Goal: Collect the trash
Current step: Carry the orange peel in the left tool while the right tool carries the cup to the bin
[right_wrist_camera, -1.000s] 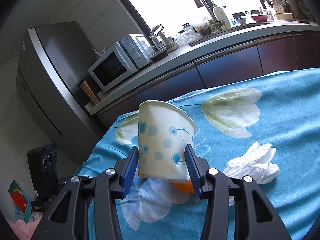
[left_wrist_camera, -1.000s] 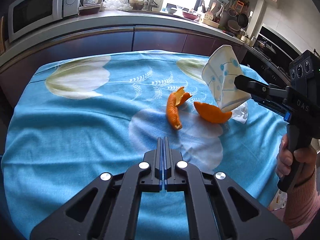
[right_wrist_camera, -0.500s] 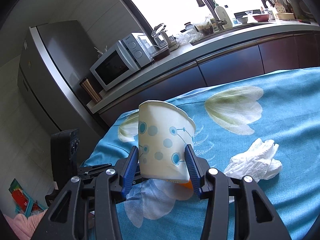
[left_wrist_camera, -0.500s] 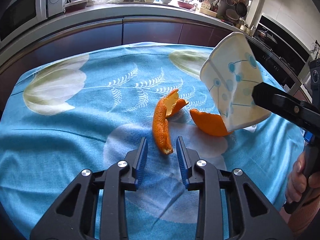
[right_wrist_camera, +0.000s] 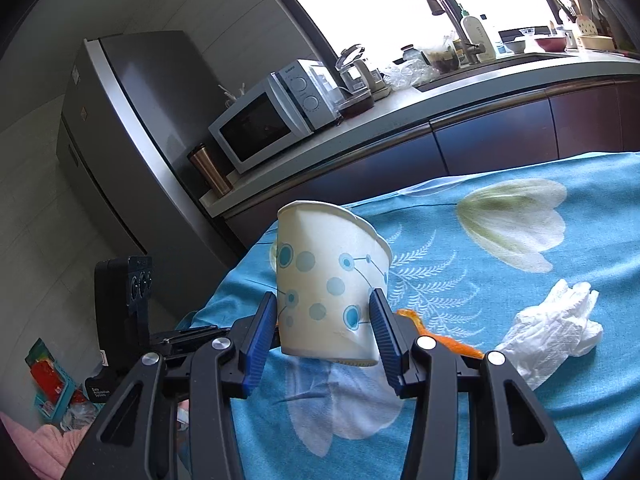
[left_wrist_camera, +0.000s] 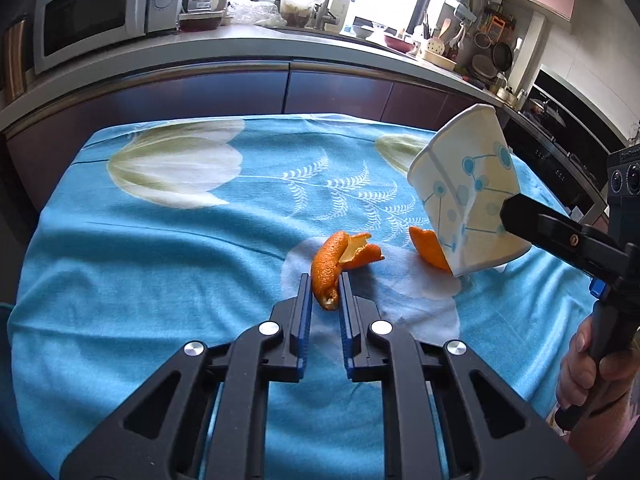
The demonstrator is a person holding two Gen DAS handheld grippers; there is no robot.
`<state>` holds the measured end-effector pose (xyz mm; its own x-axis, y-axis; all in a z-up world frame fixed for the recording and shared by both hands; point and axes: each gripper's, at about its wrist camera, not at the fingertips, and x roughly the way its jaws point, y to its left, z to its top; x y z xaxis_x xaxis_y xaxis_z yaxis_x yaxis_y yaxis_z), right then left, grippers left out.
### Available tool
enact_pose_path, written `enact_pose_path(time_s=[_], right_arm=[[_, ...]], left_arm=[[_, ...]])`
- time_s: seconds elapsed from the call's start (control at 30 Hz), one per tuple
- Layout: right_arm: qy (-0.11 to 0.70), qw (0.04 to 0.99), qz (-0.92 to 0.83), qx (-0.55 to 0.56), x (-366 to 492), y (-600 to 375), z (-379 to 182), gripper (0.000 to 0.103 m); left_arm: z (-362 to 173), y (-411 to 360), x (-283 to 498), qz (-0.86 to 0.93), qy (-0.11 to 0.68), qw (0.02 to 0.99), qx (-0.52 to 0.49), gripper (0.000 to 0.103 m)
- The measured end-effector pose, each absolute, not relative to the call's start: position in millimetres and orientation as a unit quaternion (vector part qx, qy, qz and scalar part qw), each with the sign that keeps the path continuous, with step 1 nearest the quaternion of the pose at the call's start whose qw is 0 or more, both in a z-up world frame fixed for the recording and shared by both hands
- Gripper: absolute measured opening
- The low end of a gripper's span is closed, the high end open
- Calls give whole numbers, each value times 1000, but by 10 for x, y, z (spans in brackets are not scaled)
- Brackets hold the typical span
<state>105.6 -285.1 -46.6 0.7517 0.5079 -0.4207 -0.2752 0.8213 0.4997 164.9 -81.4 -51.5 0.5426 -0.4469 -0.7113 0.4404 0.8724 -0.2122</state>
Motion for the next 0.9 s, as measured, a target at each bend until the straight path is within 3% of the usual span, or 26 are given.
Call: enact_pose_path(time_s=[0.53, 0.9], right_arm=[[306, 882, 303, 192, 1014, -2004, -475, 45], [325, 863, 344, 174, 1029, -1518, -484, 45]], left_arm=[[-271, 547, 927, -182, 370, 910, -48, 13], [-176, 1086, 640, -139, 355, 921, -77, 13]])
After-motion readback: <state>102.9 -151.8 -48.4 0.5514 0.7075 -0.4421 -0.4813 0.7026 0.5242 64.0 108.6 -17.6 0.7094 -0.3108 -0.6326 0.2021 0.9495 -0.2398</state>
